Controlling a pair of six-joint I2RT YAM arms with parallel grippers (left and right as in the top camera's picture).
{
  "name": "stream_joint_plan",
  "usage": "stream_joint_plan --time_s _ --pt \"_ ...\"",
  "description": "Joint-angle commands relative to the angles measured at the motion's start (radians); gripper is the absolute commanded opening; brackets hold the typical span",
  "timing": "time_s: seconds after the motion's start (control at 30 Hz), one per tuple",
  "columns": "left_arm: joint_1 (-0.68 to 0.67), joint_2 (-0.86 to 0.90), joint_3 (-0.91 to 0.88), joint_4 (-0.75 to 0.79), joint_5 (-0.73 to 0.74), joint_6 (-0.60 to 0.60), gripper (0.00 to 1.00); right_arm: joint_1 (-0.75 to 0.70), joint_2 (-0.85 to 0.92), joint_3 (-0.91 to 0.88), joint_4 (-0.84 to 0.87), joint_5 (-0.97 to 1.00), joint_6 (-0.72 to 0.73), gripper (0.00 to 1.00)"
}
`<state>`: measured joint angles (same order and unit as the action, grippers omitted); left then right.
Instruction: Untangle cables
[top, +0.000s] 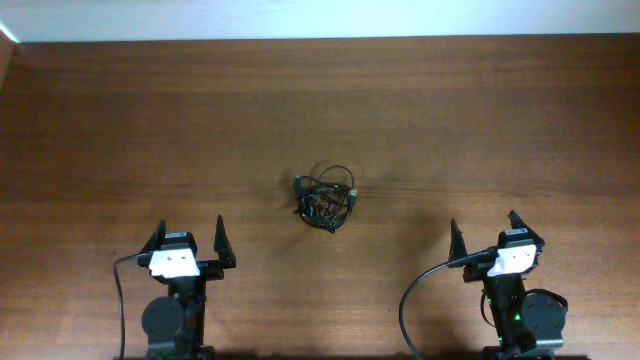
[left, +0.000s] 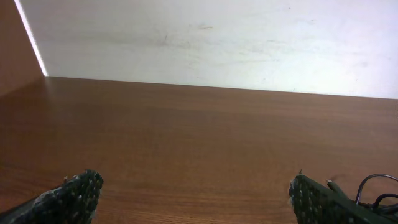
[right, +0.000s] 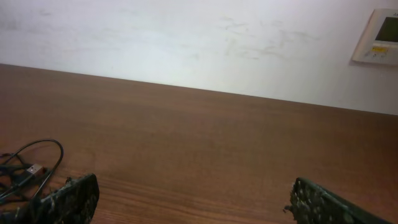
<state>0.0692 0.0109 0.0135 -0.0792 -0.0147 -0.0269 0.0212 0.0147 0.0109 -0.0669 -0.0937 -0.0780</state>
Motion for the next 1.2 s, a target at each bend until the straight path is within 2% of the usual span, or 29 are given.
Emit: stream_joint_plan --time_s 0.0,0.5,0.63,0.83,1.03,1.17 --pt "-0.001 -0.005 -0.003 -0.005 0.011 -0.003 0.99 0.006 -0.008 -0.005 -0.005 0.005 0.006 0.99" --pt "-0.002 -0.005 -0.003 -0.005 0.017 -0.003 0.99 0.006 -0.008 -0.005 -0.005 0.005 0.006 0.99" --pt "-0.002 -0.005 -0.003 0.023 0.166 -0.003 1.00 0.006 -0.008 -0.005 -0.005 0.005 0.006 0.99" --pt "-0.001 -0.005 -0.003 0.029 0.176 -0.003 0.99 0.006 -0.008 -0.005 -0.005 0.005 0.006 0.99" --pt "-0.001 -0.005 -0.003 0.169 0.175 0.024 0.99 0.006 -0.008 -0.005 -0.005 0.005 0.006 0.99" --pt "-0.001 0.054 0.055 0.176 0.176 0.032 0.99 0.006 -0.008 -0.005 -0.005 0.005 0.006 0.99"
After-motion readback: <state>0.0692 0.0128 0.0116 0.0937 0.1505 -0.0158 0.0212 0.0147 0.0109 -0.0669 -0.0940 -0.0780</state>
